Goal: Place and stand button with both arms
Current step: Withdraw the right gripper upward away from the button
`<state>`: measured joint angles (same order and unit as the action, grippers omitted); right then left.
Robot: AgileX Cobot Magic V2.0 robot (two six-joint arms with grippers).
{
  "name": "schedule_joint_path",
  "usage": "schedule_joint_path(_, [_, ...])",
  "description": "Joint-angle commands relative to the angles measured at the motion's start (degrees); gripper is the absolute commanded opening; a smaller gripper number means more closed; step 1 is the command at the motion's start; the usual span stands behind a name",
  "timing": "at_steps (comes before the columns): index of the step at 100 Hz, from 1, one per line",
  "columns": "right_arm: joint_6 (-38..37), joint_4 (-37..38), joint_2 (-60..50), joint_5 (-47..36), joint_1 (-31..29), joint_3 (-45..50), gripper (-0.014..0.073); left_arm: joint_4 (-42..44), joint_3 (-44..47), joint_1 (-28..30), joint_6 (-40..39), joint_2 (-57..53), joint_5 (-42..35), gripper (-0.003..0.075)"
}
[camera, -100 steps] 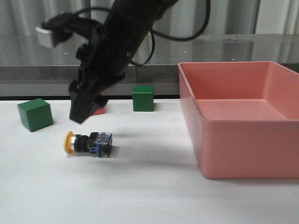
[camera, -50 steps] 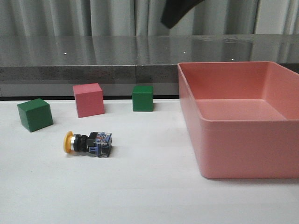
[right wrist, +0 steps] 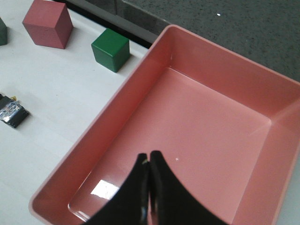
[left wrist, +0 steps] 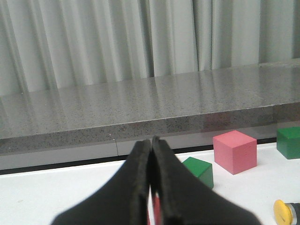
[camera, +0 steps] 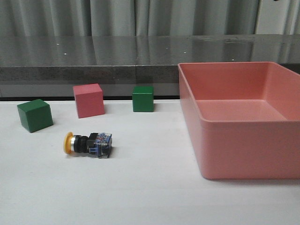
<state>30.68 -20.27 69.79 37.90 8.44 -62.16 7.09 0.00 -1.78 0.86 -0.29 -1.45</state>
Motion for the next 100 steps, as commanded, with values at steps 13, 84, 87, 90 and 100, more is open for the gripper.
schedule_joint_path(13, [-3.25,-1.26,-17.54,-15.40,-0.37,16.62,-0.0062,-0.05,2.63,0.05,-0.38,-1.69,-4.51,-0.0019])
schedule_joint_path(84, [-3.76,1.45,-46.62,-13.39,-0.37,34.51,-0.0062,-10.59,2.63,0.05,-0.38,-1.69,-5.69,-0.0017])
schedule_joint_path(87, [-3.76,1.45,-46.62,-13.15,-0.37,34.51,-0.0062,-12.36,2.52,0.05,-0.38,-1.69,-6.50,-0.0013])
schedule_joint_path(90, [-3.76,1.45,-46.62,-13.03,-0.37,34.51,-0.0062,-13.93,2.40,0.05,-0.38,-1.69,-7.00,-0.0004])
schedule_joint_path(100, [-3.76,1.45,-46.62,-12.68,-0.37,34.51,-0.0062,-15.17,1.39,0.05,-0.38,-1.69,-6.90,0.0085])
